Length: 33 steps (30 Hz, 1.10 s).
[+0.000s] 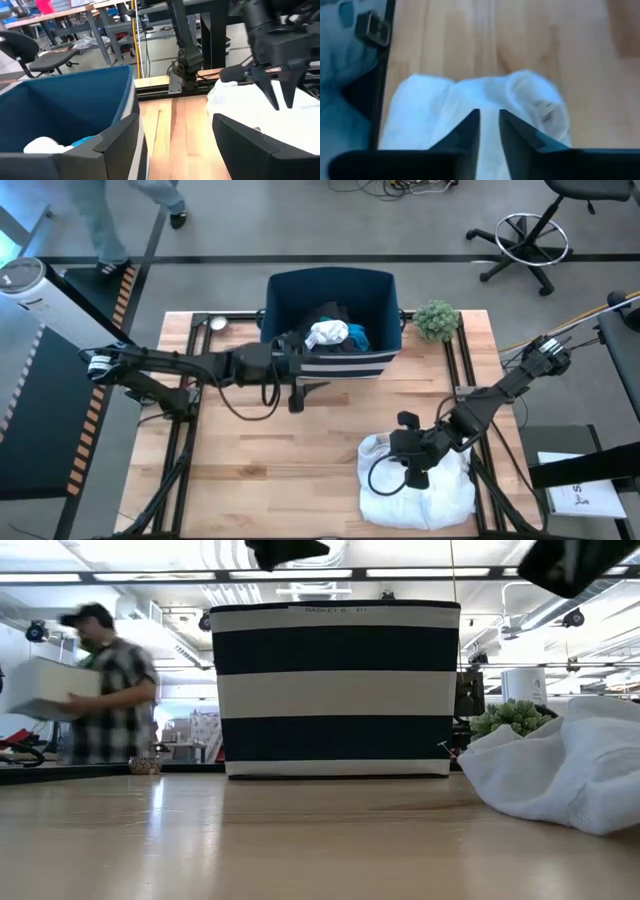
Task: Sort clothes
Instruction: Put the white polo shirt into the laundry organizer
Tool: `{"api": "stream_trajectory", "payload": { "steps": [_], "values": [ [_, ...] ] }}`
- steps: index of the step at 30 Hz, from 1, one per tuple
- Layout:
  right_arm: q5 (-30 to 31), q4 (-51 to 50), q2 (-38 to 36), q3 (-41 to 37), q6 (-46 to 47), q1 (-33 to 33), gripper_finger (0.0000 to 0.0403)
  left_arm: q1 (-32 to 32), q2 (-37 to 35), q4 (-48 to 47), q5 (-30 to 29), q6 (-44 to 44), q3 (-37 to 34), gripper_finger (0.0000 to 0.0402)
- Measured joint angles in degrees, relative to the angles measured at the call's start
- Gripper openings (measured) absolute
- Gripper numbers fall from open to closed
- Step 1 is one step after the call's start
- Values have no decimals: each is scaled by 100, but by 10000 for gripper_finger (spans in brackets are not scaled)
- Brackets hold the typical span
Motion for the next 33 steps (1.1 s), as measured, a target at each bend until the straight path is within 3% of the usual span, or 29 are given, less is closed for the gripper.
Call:
{"api": "stream_trajectory", "payload": {
  "steps": [8, 16, 23, 27, 30, 33],
  "values": [
    [-237, -379, 412, -75, 971, 271, 203, -713, -15, 99, -798, 238, -187, 236],
    [-778, -351, 1342, -159, 1253, 267, 279, -962, -183, 1672, -879, 35, -1481, 242],
    [-989, -300, 2014, -208, 1208, 265, 299, -1224, -555, 2412, -884, -351, -2289, 230],
    [-1190, 12, 2334, -341, 992, 245, 297, -1396, -775, 2453, -1286, -476, -2532, 220],
    [-1196, 245, 2504, -354, 734, 247, 279, -1535, -860, 2477, -1539, -483, -2624, 216],
    [-1183, 301, 2590, -343, 615, 192, 234, -1671, -896, 2700, -1676, -471, -2709, 213]
  ]
}}
